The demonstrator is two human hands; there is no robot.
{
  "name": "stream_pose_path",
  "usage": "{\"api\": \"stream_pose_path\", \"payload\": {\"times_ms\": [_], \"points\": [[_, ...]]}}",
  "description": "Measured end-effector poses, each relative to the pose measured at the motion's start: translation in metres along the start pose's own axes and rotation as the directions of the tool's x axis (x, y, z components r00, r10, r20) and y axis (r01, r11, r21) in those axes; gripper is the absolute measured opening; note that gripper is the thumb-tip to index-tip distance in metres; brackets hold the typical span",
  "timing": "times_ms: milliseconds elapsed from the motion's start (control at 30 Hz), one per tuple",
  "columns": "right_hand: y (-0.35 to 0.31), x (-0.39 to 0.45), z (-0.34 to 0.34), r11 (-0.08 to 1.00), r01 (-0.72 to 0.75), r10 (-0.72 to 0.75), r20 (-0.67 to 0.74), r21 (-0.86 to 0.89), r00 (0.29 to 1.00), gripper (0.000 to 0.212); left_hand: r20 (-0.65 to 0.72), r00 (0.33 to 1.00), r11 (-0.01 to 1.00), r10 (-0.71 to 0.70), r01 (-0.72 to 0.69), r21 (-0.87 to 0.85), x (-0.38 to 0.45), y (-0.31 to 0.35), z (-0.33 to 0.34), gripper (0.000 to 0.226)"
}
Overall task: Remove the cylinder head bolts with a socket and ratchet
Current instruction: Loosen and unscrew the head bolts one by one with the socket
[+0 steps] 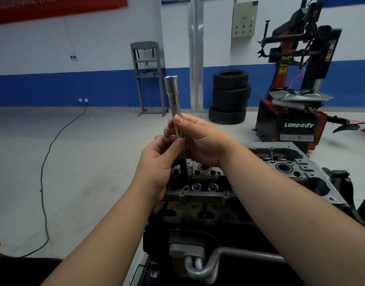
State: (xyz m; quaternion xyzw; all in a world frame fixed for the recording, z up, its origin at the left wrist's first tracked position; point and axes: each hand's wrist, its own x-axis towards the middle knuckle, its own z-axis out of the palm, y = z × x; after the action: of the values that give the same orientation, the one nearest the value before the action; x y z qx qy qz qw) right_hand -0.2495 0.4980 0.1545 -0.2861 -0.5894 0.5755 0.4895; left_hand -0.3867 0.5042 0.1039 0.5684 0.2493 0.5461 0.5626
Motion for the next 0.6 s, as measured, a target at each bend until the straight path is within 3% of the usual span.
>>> {"api": "stream_pose_path", "payload": {"times_ms": [233, 433, 600], "points": [[0.0010, 0.0010, -0.0013, 0.999, -0.030, 0.029, -0.017, -0.043, 0.999, 0.034, 0.071, 0.996, 0.996, -0.044, 0.049, -0.070, -0.0014, 0.0051, -0.0017, 0.026], [0.0018, 0.0027, -0.0016, 1.000, -0.016, 0.016, -0.006, 0.014, 1.000, 0.022, 0.008, 1.000, 1.000, -0.011, 0.011, -0.003, 0.0008, 0.0001, -0.0012, 0.029], [0.0011, 0.0010, -0.0016, 1.000, -0.029, 0.029, 0.013, 0.003, 0.999, 0.030, 0.058, 0.997, 0.998, -0.043, 0.046, -0.041, 0.0002, 0.0035, -0.0026, 0.023]]}}
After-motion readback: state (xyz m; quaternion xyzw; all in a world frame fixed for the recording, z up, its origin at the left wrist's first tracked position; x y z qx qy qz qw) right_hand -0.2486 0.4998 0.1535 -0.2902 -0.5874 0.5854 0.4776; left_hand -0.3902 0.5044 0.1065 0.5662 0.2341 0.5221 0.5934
